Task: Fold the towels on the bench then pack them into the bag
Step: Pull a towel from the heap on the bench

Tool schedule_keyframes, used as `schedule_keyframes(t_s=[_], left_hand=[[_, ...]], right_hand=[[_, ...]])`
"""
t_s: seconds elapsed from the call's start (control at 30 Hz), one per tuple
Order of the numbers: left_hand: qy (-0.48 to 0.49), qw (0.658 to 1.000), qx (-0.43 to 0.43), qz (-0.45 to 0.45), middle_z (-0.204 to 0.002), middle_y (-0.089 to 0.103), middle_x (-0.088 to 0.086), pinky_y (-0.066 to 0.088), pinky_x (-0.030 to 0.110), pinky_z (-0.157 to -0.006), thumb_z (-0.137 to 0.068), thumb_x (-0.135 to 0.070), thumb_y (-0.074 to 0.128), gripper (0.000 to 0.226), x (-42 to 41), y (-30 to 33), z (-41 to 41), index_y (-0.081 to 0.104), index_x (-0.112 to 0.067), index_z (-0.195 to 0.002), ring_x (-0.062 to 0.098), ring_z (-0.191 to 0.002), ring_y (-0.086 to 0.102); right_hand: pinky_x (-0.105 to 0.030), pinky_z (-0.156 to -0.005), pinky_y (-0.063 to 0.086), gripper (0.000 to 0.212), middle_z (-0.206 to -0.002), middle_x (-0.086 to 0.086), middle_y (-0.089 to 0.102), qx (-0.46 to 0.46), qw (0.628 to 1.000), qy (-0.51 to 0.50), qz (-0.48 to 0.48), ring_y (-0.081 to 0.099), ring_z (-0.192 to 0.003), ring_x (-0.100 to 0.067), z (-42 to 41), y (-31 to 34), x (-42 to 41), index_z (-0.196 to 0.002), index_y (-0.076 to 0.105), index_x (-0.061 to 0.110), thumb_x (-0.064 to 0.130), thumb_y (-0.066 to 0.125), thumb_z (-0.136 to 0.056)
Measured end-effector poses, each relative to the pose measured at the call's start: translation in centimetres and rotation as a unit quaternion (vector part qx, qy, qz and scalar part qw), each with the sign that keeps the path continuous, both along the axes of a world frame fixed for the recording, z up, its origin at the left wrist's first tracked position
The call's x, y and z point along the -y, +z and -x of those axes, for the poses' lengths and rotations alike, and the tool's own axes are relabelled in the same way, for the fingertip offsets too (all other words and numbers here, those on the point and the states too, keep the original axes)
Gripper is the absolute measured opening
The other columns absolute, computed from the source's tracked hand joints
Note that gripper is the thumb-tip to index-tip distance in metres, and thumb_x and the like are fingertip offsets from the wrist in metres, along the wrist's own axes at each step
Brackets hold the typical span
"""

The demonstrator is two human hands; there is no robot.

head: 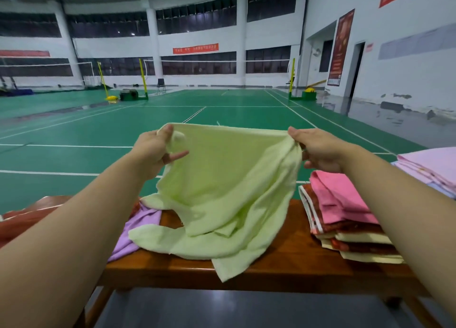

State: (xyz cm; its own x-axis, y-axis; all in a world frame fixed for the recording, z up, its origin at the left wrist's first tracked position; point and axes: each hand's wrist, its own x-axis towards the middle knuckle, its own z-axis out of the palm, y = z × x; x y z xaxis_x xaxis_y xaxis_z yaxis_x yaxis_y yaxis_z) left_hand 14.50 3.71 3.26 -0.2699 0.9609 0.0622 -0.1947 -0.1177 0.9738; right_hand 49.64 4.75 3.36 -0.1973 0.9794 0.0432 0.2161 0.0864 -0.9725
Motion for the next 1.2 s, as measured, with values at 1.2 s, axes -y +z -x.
schedule_keyframes(t_s=[1.2], left_hand=[[0.298,0.944,-0.142,0.026,-0.081,0.048,0.007,0.034,0.036,-0.074,-0.103,-0.053,0.048,0.046,-2.0,-3.2,8.9,0.048,-0.021,-0.070,0.024,-0.083,0.041]], right_hand=[[-0.040,-0.056,0.046,0.045,-0.074,-0.012,0.045,0.260,0.934,-0.236,-0.056,0.046,-0.065,-0.025,-1.3,0.5,-4.2,-0.071,0.050,0.008,0.041,0.055,-0.102]])
